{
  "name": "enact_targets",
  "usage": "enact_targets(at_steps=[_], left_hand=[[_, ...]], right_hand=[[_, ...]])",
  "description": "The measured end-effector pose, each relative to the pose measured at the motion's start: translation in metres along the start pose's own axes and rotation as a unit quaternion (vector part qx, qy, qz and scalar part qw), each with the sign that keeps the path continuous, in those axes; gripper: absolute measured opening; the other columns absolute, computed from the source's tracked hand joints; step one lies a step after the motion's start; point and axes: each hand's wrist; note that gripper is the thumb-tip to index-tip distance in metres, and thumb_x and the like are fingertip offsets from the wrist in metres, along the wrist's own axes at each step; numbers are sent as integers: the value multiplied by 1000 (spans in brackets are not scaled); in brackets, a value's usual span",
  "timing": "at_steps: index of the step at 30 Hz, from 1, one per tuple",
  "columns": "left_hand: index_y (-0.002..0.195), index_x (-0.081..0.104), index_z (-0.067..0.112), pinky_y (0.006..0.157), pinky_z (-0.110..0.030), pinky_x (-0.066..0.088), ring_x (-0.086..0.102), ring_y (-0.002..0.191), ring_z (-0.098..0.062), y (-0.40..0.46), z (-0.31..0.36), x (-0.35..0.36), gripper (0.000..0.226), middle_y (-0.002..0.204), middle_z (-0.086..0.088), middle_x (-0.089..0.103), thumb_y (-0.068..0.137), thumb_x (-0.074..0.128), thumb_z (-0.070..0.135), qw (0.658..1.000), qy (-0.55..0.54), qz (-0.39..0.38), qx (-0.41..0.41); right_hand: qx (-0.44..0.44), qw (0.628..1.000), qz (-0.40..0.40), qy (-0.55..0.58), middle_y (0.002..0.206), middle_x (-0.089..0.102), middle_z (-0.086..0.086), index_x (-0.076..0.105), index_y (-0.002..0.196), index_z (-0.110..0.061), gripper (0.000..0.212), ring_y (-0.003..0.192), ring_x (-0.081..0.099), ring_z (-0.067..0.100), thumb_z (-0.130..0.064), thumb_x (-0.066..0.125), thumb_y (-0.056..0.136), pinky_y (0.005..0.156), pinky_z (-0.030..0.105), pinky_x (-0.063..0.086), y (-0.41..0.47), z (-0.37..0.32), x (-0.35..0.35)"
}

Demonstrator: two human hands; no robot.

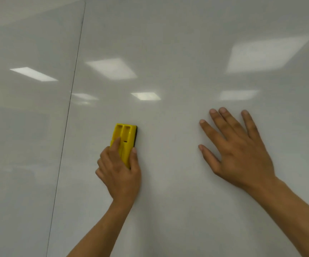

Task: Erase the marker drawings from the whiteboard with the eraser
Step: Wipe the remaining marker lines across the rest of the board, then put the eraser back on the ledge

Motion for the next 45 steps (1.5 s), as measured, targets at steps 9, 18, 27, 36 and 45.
enact_targets(at_steps=[9, 18, 27, 36, 45], left_hand=[[130, 46, 26, 89, -33, 29, 51, 108, -26, -94, -2, -17, 43, 125, -8, 50, 91, 56, 42, 957, -24, -107, 268], [128, 46, 25, 89, -39, 36, 54, 109, -25, -160, 42, -15, 48, 125, -9, 57, 88, 63, 44, 938, -60, -161, 302], [126, 46, 20, 85, -41, 41, 63, 103, -27, -240, 68, -31, 57, 123, -8, 62, 84, 75, 48, 877, -141, -244, 389], [116, 53, 20, 84, -41, 39, 60, 105, -30, -343, 52, -77, 42, 124, -9, 60, 87, 73, 43, 826, -162, -364, 398], [93, 48, 14, 83, -40, 49, 64, 104, -38, -443, 19, -117, 32, 122, -20, 65, 91, 69, 38, 768, -137, -506, 367]], right_hand=[[-89, 990, -11, 113, 153, 45, 8, 45, 148, -18, 70, 146, 35, 24, -64, 44, 94, 118, 62, 17, -16, -4, -10], [-145, 983, -17, 111, 137, 58, 9, 48, 144, -16, 56, 132, 51, 29, -16, 68, 91, 118, 53, 27, -116, -1, -22], [-103, 977, -87, 166, 123, 63, 10, 57, 134, -7, 42, 113, 57, 29, -6, 63, 92, 108, 41, 40, -232, 21, -70], [91, 940, -194, 267, 126, 60, 11, 57, 135, -5, 45, 114, 57, 30, -31, 57, 98, 100, 38, 47, -376, 4, -122], [216, 867, -283, 348, 126, 63, 14, 66, 116, -3, 41, 115, 59, 29, -21, 77, 81, 88, 39, 55, -507, -33, -146]])
Point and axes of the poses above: each hand's wrist, its own y-axis towards the middle knuckle, its own x-axis out of the palm, z = x × y
